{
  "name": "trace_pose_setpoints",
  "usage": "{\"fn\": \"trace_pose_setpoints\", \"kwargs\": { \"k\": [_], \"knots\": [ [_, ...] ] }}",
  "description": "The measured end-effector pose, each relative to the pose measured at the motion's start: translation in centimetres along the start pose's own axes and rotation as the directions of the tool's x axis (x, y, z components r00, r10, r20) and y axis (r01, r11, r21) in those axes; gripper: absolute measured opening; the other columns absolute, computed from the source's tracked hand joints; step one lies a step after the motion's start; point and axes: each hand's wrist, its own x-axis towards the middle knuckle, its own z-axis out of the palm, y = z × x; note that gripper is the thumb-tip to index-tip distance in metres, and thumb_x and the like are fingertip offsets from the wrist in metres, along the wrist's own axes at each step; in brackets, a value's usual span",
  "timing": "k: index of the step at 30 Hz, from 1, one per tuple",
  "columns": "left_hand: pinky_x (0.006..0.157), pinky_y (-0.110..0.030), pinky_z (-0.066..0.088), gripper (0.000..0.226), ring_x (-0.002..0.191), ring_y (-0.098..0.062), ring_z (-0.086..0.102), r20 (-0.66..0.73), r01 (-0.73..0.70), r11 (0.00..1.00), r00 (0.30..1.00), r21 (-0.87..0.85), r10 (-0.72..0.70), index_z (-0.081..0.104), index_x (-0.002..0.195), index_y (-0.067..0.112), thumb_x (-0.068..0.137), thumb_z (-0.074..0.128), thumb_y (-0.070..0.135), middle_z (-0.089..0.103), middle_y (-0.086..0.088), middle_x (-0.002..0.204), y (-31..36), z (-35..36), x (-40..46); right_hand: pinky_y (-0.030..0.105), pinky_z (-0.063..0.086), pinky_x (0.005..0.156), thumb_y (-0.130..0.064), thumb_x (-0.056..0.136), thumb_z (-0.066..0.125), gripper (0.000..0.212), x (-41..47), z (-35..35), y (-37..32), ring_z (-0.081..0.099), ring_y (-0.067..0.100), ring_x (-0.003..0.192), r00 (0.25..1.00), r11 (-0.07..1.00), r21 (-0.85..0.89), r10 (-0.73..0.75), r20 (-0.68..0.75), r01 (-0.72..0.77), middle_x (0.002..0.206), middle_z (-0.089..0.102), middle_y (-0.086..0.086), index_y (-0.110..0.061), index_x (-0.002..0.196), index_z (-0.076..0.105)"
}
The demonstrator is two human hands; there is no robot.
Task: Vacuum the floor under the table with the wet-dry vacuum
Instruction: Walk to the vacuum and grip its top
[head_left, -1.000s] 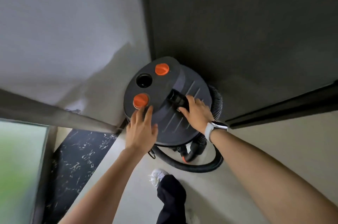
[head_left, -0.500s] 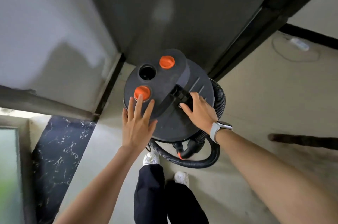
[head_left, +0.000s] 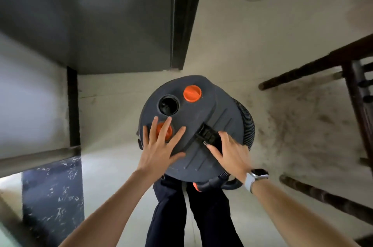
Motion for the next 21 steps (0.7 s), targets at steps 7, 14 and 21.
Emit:
{"fn": "trace_pose_setpoints", "kwargs": {
  "k": [7, 14, 21],
  "knots": [
    [0.091, -0.071, 0.035, 0.059, 0.121, -0.044, 0.034, 0.042, -0.036, 0.999, 0.998, -0.041, 0.038, 0.038, 0.136, 0.032, 0.082, 0.040, 0.058, 0.034, -0.017, 0.137, 7.8, 1.6, 2.8, 0.035, 0.045, 0.057, -0.050, 0.092, 0.047, 0.055, -0.9, -2.0, 8.3, 0.066, 0.029, 0.087, 0.999, 0.998, -0.054, 0.029, 0.044, -0.026, 0.108, 0.064, 0.009, -0.007, 0.126, 0.050],
    [0.092, -0.073, 0.032, 0.054, 0.121, -0.043, 0.034, -0.019, -0.087, 0.993, 0.996, -0.085, 0.085, 0.042, 0.131, 0.033, 0.083, 0.043, 0.057, 0.036, -0.014, 0.137, 12.0, 2.8, 8.8, 0.028, 0.037, 0.048, -0.050, 0.089, 0.050, 0.054, 1.4, -3.1, 15.1, 0.067, 0.029, 0.072, 0.998, 0.999, -0.050, 0.003, -0.070, -0.006, 0.092, 0.067, 0.010, -0.003, 0.114, 0.057],
    [0.084, -0.069, 0.044, 0.053, 0.122, -0.047, 0.046, 0.072, -0.217, 0.974, 0.974, 0.062, 0.213, 0.039, 0.131, 0.034, 0.084, 0.035, 0.057, 0.053, -0.012, 0.134, 12.9, 2.0, 18.0, 0.030, 0.036, 0.054, -0.055, 0.094, 0.035, 0.053, 4.9, -4.9, 18.9, 0.066, 0.025, 0.086, 0.978, 0.987, -0.005, 0.156, -0.138, -0.158, 0.102, 0.063, 0.004, -0.012, 0.122, 0.047]
  ]
}}
